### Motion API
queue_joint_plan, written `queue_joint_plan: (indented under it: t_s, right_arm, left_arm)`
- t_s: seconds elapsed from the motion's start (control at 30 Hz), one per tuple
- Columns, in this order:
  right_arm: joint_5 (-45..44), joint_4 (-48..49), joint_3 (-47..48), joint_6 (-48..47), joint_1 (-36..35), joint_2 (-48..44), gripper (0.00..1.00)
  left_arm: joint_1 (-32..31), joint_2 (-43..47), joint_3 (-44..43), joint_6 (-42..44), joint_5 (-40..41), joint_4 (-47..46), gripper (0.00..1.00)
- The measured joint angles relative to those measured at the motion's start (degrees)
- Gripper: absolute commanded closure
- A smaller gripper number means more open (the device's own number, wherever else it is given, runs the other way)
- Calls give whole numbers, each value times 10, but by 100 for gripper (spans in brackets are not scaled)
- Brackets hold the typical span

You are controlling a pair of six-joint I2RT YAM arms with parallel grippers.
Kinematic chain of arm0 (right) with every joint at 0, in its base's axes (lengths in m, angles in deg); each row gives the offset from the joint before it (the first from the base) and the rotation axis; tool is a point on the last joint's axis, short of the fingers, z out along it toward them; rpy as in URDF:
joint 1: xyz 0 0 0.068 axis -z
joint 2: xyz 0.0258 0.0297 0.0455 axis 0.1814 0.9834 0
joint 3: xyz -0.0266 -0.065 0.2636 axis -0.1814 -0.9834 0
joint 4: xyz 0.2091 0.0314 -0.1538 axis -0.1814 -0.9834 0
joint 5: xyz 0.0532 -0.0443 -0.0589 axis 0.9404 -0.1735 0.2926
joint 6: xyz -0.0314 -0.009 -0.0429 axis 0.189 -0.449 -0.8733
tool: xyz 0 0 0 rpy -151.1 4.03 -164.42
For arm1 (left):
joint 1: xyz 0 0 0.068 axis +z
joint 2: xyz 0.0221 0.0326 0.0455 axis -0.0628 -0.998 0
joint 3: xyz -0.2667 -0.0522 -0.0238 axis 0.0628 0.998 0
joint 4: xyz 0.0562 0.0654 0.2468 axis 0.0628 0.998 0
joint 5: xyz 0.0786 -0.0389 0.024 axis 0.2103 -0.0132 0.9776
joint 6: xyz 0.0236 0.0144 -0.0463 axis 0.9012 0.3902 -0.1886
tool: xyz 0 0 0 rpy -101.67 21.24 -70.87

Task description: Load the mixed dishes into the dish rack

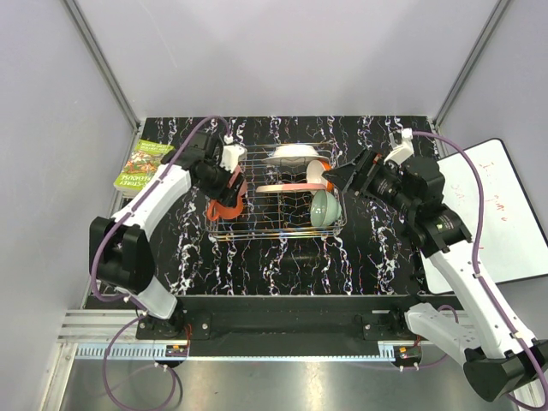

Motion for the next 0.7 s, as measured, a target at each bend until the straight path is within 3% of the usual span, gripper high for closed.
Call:
queue_joint_plan:
  t_s: [0.7]
  right_arm:
    - [0,0,-13,-6,1,0,0]
  left_arm:
    - [-56,-44,49,-31,34,-72,100]
